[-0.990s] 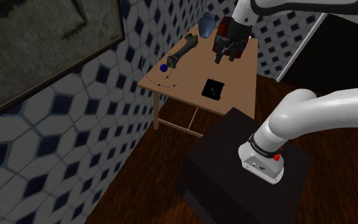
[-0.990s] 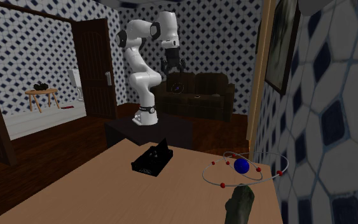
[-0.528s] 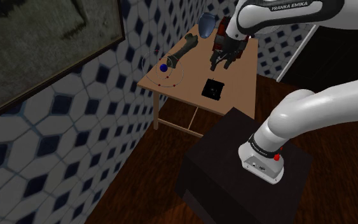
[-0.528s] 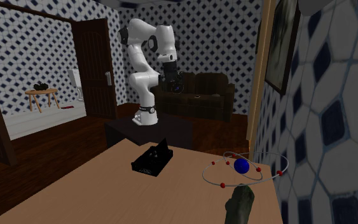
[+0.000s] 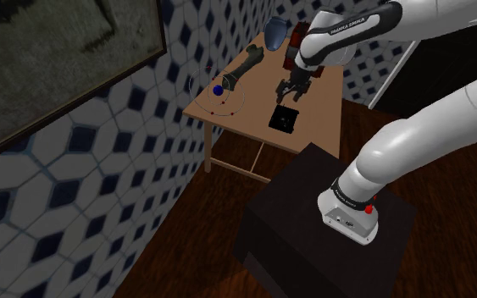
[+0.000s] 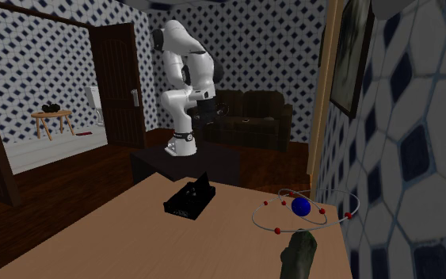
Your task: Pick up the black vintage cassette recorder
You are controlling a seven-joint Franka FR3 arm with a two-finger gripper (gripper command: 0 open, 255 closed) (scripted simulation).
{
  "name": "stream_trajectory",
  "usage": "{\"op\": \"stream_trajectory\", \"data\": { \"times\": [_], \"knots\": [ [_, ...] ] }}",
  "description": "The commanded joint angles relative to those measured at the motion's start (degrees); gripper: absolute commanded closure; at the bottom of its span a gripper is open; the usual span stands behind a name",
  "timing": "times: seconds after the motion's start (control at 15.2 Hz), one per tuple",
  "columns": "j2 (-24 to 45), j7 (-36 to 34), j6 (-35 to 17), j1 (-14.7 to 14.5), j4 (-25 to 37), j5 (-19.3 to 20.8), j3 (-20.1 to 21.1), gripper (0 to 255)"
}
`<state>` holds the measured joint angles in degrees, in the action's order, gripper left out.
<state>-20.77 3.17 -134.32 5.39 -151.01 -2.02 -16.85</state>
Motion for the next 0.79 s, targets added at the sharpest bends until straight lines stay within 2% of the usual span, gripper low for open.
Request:
{"op": "stream_trajectory", "data": {
  "times": [0.0, 0.2, 0.4, 0.53, 0.73],
  "knots": [
    [4.55, 2.04, -4.02, -0.35, 0.61, -1.58, -1.68, 0],
    [11.66, 6.28, -9.22, -1.18, 2.18, -5.62, -4.2, 0],
    [19.21, 12.09, -13.47, -1.9, 4.62, -12.08, -6.09, 0],
    [24.21, 16.53, -15.54, -1.69, 6.67, -17.33, -6.41, 0],
    [26.73, 19.12, -17.51, -1.35, 6.72, -20.56, -5.56, 0]
  ]
}}
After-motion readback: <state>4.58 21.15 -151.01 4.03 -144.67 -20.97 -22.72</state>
